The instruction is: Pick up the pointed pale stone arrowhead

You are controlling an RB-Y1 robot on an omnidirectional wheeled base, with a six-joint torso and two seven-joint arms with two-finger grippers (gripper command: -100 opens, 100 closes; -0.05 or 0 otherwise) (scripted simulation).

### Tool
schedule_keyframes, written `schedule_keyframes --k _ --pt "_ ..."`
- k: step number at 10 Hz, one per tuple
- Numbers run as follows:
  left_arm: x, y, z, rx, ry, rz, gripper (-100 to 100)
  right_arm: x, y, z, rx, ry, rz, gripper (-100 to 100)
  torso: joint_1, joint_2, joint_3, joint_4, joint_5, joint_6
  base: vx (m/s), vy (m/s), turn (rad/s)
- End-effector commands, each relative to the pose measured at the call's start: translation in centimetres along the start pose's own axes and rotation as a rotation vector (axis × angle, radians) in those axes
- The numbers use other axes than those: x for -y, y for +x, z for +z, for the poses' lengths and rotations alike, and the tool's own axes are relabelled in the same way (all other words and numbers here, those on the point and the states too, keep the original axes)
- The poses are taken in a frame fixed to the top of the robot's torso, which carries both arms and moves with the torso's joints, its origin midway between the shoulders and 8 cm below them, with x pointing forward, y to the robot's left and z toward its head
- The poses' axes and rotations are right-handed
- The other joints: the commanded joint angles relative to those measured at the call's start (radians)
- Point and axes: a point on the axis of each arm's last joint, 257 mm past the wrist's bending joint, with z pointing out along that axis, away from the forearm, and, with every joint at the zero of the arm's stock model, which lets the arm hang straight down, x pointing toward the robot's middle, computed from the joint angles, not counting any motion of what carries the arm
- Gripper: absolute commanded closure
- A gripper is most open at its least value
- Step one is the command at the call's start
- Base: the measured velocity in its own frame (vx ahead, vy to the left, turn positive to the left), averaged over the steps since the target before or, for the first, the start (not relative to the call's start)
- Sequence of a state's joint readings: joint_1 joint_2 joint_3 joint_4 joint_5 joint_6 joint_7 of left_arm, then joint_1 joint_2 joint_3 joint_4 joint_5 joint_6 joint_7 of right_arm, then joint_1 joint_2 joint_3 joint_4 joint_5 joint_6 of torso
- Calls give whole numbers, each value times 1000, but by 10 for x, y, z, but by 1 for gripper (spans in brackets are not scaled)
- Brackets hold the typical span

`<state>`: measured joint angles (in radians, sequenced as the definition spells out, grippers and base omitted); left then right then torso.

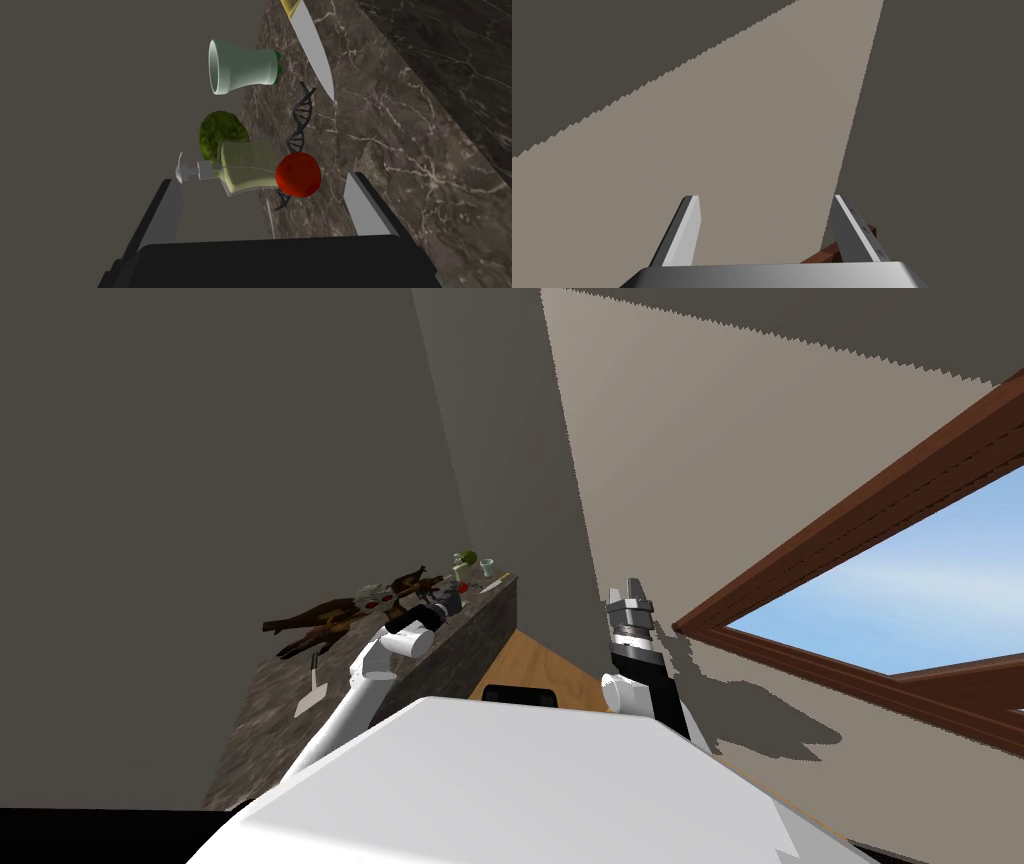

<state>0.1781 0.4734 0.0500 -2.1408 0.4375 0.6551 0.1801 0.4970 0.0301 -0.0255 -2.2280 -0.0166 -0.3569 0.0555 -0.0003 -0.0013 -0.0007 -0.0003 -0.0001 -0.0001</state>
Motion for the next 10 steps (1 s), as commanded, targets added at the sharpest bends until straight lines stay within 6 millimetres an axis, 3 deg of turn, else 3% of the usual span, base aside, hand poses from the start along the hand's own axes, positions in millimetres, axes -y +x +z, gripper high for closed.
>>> schedule_keyframes --k 1,10 --pt "-8 -4 1 7 -43 5 -100 0 0 0 0 0 0 0 0 0 0 0 0 0 20 -7 -23" --pt "-48 -34 0 56 -280 37 -100 0 0 0 0 0 0 0 0 0 0 0 0 0 22 -5 -21"
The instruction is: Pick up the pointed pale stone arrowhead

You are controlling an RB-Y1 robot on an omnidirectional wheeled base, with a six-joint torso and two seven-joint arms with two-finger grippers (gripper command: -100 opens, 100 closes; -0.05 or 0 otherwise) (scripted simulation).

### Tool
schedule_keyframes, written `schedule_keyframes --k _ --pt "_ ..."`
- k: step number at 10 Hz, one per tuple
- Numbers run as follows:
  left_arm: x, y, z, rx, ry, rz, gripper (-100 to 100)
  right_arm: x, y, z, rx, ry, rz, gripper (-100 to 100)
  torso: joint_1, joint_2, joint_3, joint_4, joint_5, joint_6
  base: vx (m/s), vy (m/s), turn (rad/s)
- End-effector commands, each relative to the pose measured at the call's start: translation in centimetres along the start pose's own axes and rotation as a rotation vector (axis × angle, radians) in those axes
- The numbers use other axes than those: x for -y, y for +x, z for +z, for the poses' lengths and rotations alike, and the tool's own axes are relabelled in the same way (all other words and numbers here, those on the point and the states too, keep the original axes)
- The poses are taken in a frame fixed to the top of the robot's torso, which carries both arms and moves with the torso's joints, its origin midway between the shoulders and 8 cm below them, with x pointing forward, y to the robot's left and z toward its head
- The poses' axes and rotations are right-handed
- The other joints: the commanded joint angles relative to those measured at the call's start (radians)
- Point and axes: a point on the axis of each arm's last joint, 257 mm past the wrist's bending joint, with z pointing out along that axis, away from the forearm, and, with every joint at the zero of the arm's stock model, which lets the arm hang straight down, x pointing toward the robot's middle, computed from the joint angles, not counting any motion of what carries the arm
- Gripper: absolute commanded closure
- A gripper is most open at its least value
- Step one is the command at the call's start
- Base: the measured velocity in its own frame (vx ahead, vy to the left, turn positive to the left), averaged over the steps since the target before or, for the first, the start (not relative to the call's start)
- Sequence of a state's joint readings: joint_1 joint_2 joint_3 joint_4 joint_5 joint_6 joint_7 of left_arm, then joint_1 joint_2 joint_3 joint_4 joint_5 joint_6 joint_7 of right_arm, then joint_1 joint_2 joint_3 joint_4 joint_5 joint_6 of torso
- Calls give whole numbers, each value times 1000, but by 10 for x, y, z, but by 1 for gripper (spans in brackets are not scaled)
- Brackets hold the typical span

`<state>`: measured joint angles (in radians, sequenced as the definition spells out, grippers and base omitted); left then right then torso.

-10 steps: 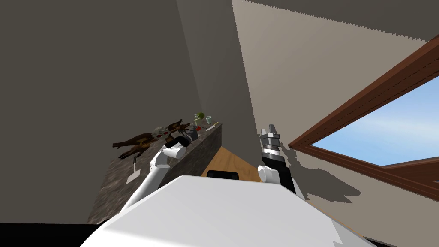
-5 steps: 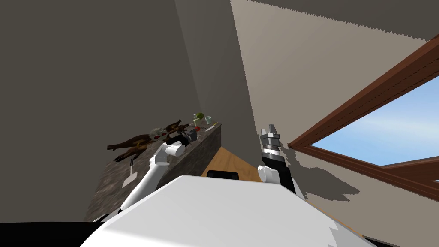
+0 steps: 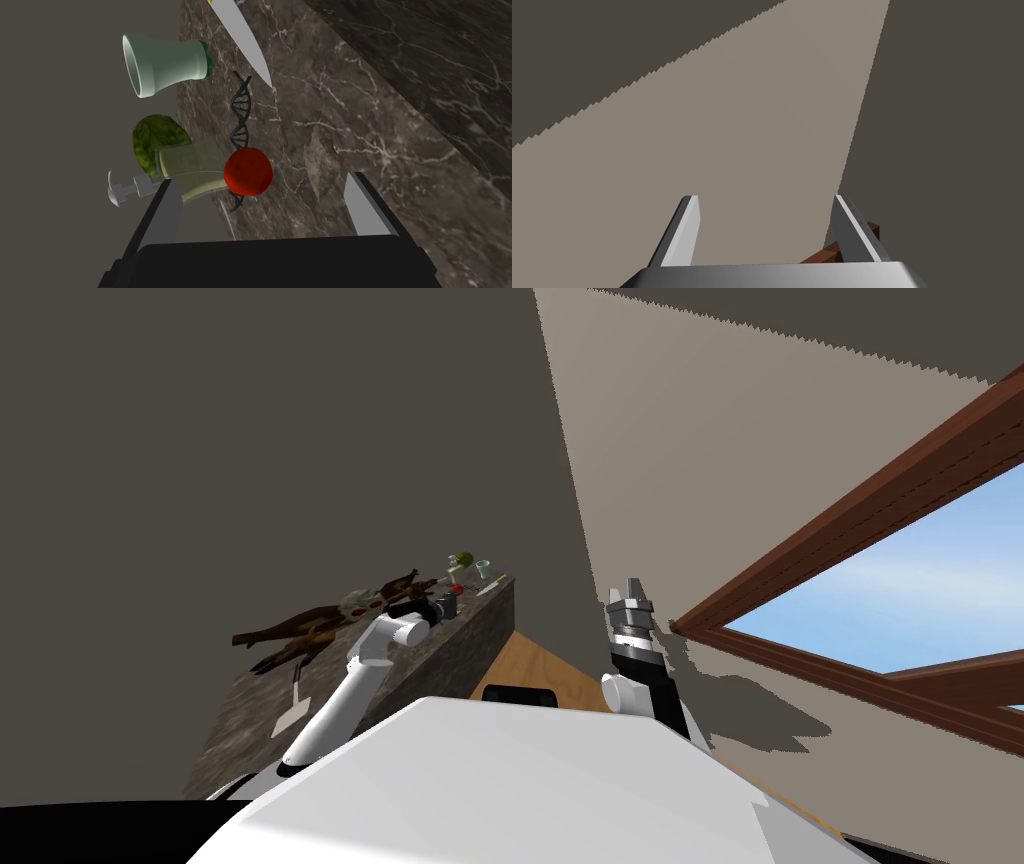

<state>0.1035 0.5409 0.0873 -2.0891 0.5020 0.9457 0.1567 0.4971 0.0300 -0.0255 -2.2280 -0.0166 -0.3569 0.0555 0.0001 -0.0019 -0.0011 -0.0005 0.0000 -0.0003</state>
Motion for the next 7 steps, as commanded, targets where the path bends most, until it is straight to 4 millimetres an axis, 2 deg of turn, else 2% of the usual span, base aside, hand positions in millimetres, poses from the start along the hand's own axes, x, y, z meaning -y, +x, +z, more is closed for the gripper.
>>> schedule_keyframes --k 1,2,4,7 --pt "-11 -2 0 7 -38 2 -100 0 0 0 0 0 0 0 0 0 0 0 0 0 15 -1 1" --pt "-12 -11 1 18 -70 11 -100 0 0 0 0 0 0 0 0 1 0 0 0 0 31 -2 -34" --pt "-22 -13 0 24 -110 10 -100 0 0 0 0 0 0 0 0 0 0 0 0 0 28 -3 -17" --pt "-33 -32 -1 53 -201 25 -100 0 0 0 0 0 0 0 0 0 0 0 0 0 42 -1 -37"
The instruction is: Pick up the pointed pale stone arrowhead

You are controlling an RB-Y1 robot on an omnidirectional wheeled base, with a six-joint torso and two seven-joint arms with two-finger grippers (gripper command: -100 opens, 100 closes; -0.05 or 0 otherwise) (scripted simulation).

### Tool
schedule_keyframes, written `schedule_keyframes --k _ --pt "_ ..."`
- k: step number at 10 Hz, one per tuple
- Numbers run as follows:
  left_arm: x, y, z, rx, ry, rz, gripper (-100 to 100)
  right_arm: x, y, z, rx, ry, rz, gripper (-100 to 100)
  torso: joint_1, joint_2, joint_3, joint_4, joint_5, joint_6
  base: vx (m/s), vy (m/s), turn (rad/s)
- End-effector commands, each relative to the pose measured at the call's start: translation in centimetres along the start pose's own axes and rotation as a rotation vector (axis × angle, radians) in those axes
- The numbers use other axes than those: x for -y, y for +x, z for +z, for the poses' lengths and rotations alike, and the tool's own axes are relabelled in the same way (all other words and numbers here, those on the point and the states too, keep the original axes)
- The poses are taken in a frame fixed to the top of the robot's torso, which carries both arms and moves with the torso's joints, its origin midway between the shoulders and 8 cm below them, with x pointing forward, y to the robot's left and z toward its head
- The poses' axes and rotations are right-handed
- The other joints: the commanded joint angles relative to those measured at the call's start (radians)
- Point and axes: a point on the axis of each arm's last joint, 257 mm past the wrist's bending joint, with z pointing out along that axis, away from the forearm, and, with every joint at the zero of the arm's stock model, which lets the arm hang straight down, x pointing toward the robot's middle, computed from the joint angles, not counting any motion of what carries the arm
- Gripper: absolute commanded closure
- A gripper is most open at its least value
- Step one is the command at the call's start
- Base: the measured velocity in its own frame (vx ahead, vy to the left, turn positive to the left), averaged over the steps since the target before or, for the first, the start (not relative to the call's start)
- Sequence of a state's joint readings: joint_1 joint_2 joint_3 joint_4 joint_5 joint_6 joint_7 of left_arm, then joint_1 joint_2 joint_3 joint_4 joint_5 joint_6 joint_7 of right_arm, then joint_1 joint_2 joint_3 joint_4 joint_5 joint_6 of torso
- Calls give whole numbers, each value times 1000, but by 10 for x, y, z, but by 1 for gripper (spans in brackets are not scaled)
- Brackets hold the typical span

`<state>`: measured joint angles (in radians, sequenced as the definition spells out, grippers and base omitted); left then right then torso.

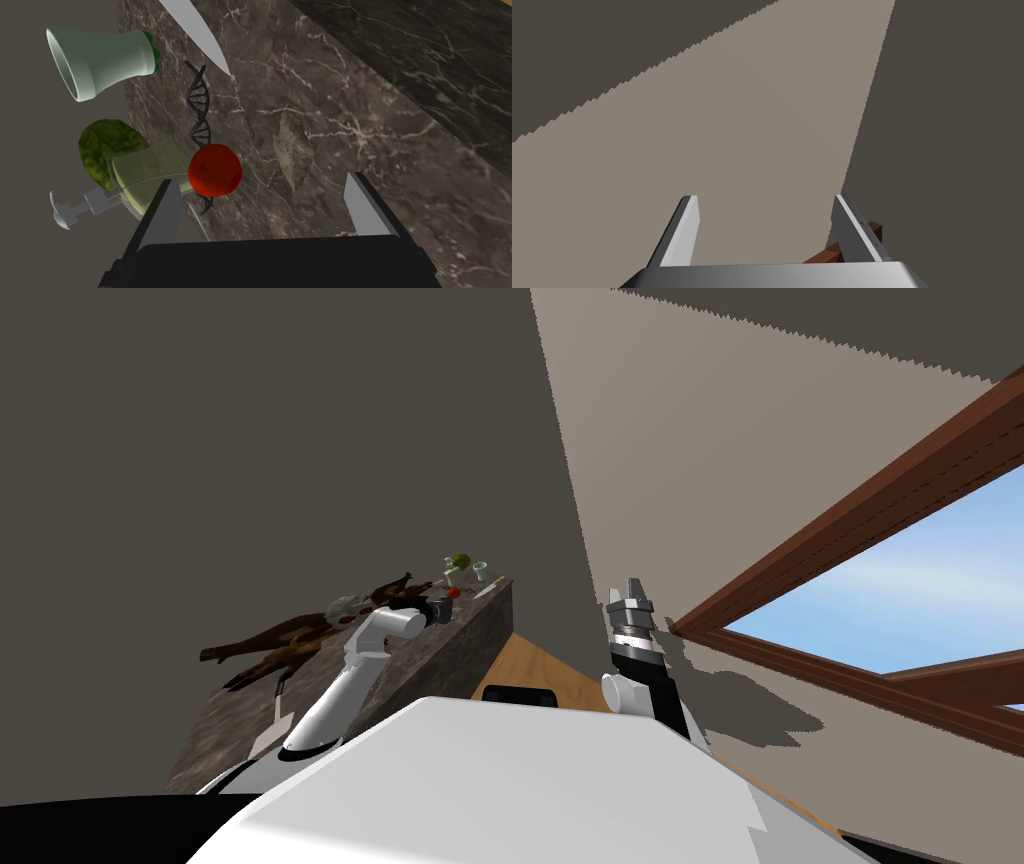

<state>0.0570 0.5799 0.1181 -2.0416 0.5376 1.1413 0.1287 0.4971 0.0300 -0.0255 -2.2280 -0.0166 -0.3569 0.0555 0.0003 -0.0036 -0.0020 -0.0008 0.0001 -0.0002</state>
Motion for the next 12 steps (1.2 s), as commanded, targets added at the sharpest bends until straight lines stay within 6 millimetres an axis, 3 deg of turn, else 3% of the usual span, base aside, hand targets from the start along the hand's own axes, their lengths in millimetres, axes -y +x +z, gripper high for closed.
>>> schedule_keyframes --k 1,5,12 --pt "-11 -6 1 10 -50 4 -100 0 0 0 0 0 0 0 0 0 0 0 0 0 52 2 -29" --pt "-26 -17 -1 28 -132 8 -100 0 0 0 0 0 0 0 0 1 0 0 0 0 29 0 -17" --pt "-58 -52 -11 74 -332 14 -100 0 0 0 0 0 0 0 0 0 0 0 0 0 53 8 -36"
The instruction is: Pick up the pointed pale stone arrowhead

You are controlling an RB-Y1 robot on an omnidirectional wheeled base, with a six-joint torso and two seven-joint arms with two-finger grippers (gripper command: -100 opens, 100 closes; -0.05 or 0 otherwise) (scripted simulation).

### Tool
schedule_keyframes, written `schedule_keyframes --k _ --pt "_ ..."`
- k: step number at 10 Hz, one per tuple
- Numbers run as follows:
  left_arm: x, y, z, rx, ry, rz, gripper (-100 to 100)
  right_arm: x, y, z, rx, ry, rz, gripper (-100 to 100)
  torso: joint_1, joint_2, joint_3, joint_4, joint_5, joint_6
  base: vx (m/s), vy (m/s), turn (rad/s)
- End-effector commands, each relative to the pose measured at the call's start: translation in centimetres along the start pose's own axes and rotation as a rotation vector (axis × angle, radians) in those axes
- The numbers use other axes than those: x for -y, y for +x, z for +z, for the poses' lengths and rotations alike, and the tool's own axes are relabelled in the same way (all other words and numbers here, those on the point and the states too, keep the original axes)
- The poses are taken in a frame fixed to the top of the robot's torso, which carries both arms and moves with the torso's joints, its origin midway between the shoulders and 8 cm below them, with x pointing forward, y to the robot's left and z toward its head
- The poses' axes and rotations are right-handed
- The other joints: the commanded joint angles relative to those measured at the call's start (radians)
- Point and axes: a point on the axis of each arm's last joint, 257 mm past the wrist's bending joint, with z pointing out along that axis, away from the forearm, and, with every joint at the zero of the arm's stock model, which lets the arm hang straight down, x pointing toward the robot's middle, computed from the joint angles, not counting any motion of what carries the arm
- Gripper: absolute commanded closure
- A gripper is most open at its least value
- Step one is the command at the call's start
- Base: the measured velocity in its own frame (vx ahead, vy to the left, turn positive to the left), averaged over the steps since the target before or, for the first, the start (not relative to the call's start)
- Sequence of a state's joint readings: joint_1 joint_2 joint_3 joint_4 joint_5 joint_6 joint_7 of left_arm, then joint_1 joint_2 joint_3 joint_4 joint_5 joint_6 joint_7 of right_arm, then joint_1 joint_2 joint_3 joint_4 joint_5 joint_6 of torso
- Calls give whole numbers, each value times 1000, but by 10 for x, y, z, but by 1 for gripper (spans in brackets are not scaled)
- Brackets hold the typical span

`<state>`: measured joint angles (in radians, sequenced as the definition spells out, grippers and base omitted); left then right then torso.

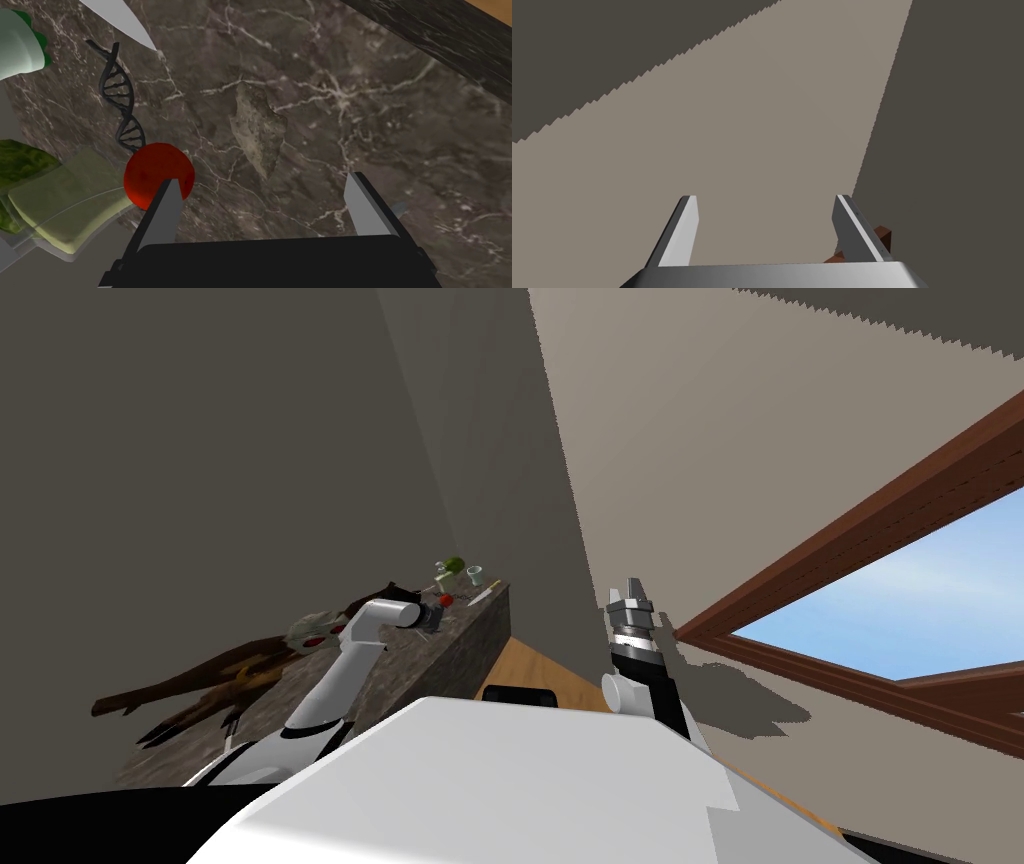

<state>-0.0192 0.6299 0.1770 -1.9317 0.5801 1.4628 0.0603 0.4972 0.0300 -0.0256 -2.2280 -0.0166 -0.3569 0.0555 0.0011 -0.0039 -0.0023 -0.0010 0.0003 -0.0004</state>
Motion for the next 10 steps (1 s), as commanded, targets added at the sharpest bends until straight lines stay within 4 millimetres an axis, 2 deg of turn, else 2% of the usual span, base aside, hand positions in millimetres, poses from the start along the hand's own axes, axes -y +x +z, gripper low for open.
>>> schedule_keyframes --k 1,8,10 --pt "-10 -4 -2 5 -46 1 -100 0 0 0 0 0 0 0 0 0 0 0 0 0 52 13 -26" --pt "-40 -23 -5 18 -194 -5 -100 0 0 0 0 0 0 0 0 0 0 0 0 0 51 11 -26" --pt "-57 -30 -7 17 -269 -11 -100 0 0 0 0 0 0 0 -1 0 0 0 0 0 84 8 -50"
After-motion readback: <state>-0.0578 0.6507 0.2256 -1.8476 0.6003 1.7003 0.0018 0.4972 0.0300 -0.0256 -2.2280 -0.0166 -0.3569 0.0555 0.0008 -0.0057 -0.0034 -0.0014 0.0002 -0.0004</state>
